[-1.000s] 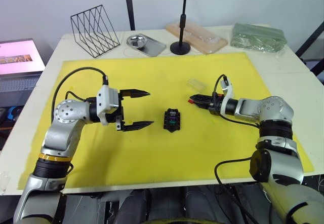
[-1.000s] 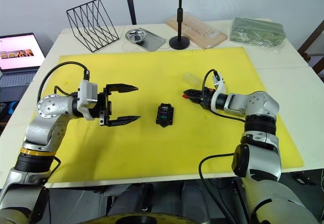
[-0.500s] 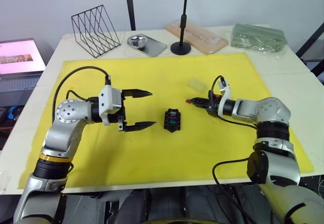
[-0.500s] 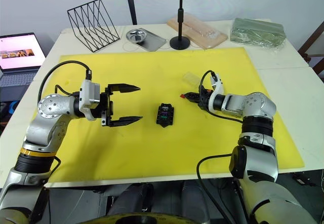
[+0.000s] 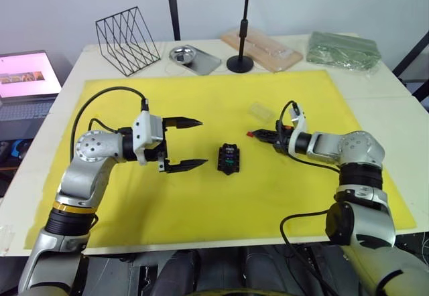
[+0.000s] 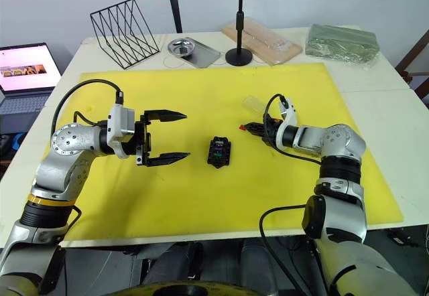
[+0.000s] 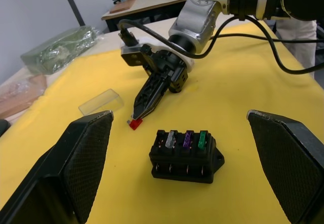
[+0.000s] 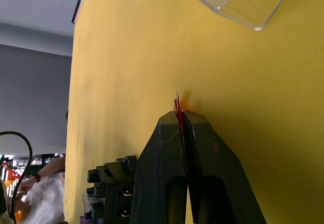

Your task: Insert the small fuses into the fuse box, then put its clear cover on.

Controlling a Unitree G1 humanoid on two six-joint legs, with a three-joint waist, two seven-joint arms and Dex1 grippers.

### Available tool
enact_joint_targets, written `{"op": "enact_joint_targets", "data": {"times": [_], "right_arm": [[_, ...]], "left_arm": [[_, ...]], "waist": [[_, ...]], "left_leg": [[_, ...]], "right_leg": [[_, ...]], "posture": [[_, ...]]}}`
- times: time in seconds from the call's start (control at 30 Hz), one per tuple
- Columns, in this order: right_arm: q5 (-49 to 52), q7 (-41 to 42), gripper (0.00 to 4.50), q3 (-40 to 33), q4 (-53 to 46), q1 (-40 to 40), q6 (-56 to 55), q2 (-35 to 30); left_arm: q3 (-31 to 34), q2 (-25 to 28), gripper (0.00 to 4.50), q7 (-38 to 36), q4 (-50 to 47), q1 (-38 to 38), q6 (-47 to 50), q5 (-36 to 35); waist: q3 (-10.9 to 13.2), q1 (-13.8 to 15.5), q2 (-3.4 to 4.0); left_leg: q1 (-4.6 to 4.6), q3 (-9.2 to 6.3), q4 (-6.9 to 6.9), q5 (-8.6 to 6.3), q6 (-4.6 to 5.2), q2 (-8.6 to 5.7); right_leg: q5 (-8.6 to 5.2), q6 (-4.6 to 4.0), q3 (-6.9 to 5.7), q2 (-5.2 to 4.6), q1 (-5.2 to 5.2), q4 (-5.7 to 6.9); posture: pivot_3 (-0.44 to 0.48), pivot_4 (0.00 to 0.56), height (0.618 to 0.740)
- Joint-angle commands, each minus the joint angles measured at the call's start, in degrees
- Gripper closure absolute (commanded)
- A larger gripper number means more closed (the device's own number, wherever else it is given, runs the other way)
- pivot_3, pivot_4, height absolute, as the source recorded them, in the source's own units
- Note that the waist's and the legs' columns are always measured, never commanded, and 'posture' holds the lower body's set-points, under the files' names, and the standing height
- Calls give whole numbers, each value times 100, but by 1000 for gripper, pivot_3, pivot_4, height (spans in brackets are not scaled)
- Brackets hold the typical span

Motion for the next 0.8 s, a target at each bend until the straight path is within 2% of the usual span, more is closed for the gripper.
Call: {"op": "enact_joint_targets", "data": {"times": [0.03,0.27,0.4,0.57,0.63,0.7,0.73,0.8], "right_arm": [[82,-252,4439,-221,-213,228,271,64],[731,-621,4439,-971,-1573,482,1453,2],[1612,-1081,4439,-1012,-2073,836,1525,-203],[3278,-2307,4439,-1161,-2784,1510,1525,-200],[4639,-3725,4439,-1232,-3579,2250,966,240],[6271,-5315,4439,-752,-4486,3160,-373,429],[6820,-5873,4439,-478,-4825,3470,-955,396],[7228,-6800,4439,-67,-5673,3985,-2020,709]], "left_arm": [[75,48,0,4,-142,-32,-64,-46],[122,133,0,-3,-327,134,31,-122],[128,200,0,-29,-398,207,67,-176],[120,218,0,-19,-452,240,93,-233],[94,206,0,-29,-559,321,143,-290],[89,217,0,-30,-652,396,192,-343],[98,229,0,-29,-680,423,205,-361],[105,249,0,-42,-704,470,217,-376]], "waist": [[0,4,0],[2,17,4],[3,6,5],[4,-8,6],[2,-4,3],[7,12,12],[7,6,13],[10,-9,19]], "left_leg": [[0,0,0,0,0,0],[-7,-7,-4,0,0,-1],[-6,-6,-4,0,1,-1],[-5,-4,-7,0,2,1],[-5,-3,-7,-1,2,2],[-5,-9,-12,-2,4,7],[-8,-11,-13,-2,5,6],[-6,0,-9,-2,4,4]], "right_leg": [[0,0,0,0,0,0],[0,0,-1,0,-6,-2],[0,0,-1,0,-6,-2],[0,0,0,0,-6,-2],[-1,0,1,0,-7,-2],[-1,-1,0,3,-6,-4],[-2,-1,2,0,-9,-3],[-1,1,10,-2,-8,-4]], "posture": [[0,150,740],[0,150,740],[0,150,740],[0,150,740],[0,150,740],[0,150,740],[0,150,740],[0,150,740]]}}
